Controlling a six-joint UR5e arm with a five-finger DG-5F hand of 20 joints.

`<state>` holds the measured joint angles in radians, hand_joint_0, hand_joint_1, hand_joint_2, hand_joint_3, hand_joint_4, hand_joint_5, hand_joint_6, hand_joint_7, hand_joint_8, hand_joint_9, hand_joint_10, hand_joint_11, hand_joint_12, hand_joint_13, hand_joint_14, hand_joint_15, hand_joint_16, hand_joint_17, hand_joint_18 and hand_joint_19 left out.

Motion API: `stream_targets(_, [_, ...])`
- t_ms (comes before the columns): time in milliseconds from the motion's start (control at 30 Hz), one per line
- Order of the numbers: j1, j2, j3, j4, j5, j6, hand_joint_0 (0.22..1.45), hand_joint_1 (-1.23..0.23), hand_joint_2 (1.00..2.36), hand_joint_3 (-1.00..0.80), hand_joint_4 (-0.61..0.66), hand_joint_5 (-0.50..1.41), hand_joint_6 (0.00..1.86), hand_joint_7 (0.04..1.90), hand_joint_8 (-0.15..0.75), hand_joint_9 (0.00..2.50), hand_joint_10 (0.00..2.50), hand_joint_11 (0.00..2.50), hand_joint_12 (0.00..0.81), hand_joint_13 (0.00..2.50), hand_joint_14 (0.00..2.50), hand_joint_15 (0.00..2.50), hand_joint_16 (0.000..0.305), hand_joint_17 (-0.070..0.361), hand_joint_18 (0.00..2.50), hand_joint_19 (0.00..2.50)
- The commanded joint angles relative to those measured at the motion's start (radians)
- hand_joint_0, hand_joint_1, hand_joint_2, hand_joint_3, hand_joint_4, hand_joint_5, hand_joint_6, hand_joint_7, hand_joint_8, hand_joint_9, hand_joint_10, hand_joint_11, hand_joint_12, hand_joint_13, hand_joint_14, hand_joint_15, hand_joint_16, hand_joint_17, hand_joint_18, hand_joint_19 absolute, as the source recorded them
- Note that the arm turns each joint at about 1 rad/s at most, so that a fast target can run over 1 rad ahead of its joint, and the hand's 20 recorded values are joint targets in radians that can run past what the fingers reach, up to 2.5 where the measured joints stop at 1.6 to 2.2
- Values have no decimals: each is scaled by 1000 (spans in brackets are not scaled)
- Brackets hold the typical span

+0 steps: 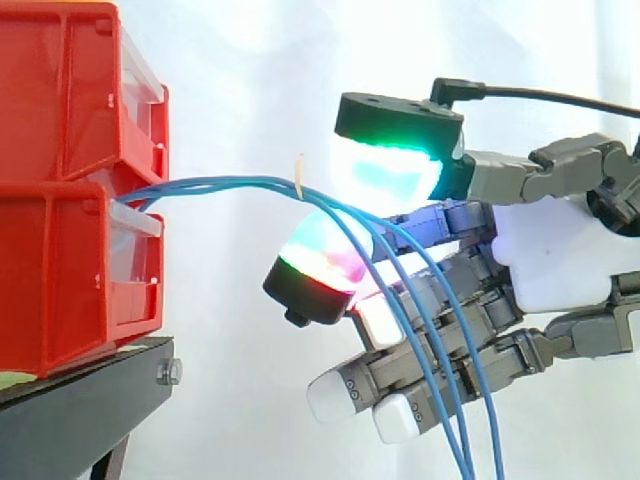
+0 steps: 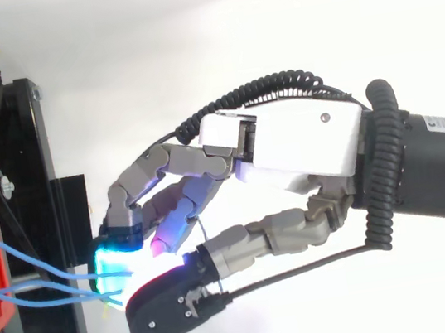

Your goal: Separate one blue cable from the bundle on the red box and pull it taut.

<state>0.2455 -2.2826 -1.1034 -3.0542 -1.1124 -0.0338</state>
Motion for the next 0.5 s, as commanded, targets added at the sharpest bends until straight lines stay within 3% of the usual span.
stream_targets(0, [0, 0, 0, 0, 0, 0, 578, -541, 1000, -500, 44, -113, 891, 917, 202, 1053, 18, 490, 289, 629, 11, 269, 36, 81, 561, 452])
stream_targets(200, [0, 0, 0, 0, 0, 0, 592, -692, 1011, -257, 80, -124, 922, 894, 235, 1031, 15, 504, 298, 612, 9, 237, 39, 89, 583, 426])
stream_targets(467, [2, 0, 22, 0, 2, 0, 643, -814, 1013, -273, 2, -143, 937, 877, 220, 995, 17, 532, 285, 600, 10, 241, 36, 81, 584, 427])
